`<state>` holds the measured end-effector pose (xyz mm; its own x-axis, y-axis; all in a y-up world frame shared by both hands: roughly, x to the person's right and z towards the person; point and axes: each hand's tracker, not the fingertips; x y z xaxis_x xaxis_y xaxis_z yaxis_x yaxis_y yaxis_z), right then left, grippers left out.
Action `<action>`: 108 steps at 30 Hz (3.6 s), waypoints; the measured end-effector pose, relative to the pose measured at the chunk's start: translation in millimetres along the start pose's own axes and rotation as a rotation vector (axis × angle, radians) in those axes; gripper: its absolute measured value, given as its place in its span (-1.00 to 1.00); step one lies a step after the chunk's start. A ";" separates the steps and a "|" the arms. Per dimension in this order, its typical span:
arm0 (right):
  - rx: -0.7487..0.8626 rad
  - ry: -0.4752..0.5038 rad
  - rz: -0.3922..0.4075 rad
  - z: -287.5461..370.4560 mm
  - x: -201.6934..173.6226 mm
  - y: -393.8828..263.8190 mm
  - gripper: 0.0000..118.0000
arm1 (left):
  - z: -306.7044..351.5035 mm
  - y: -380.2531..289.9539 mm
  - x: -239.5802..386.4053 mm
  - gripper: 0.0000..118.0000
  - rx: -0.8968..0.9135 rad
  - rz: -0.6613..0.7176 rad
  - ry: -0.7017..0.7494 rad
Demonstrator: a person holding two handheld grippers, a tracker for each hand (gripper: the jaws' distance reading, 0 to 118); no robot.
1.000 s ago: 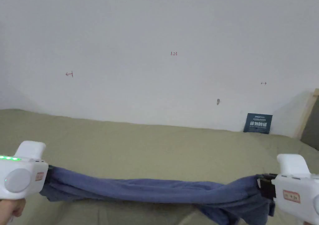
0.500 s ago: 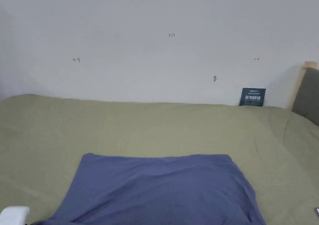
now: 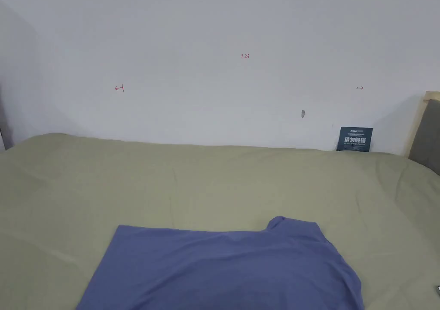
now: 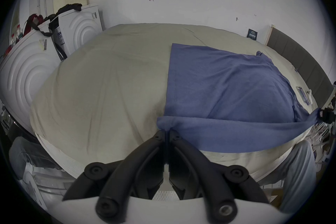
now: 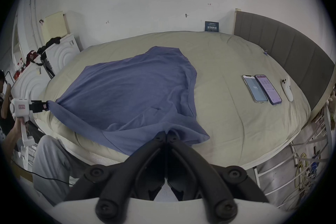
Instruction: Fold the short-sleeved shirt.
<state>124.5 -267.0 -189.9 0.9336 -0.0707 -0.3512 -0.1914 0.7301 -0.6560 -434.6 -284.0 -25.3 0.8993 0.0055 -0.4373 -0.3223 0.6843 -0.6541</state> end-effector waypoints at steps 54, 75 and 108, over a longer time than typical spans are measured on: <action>0.015 -0.016 -0.061 10.3 31.8 -7.9 -0.97 | 19.5 -8.5 -1.9 1.00 0.014 0.118 0.035; -0.183 0.053 -0.068 -12.2 42.5 -39.1 0.94 | -14.2 -8.2 12.1 -0.93 -0.128 0.120 -0.005; -0.038 0.033 0.088 -99.7 14.9 144.4 -0.89 | -48.6 91.3 10.8 -0.93 -0.039 0.062 -0.053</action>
<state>80.6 -230.3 -356.5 0.9022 -0.0300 -0.4302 -0.2845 0.7083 -0.6460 -468.7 -256.9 -119.8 0.8913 0.0868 -0.4449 -0.3883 0.6527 -0.6505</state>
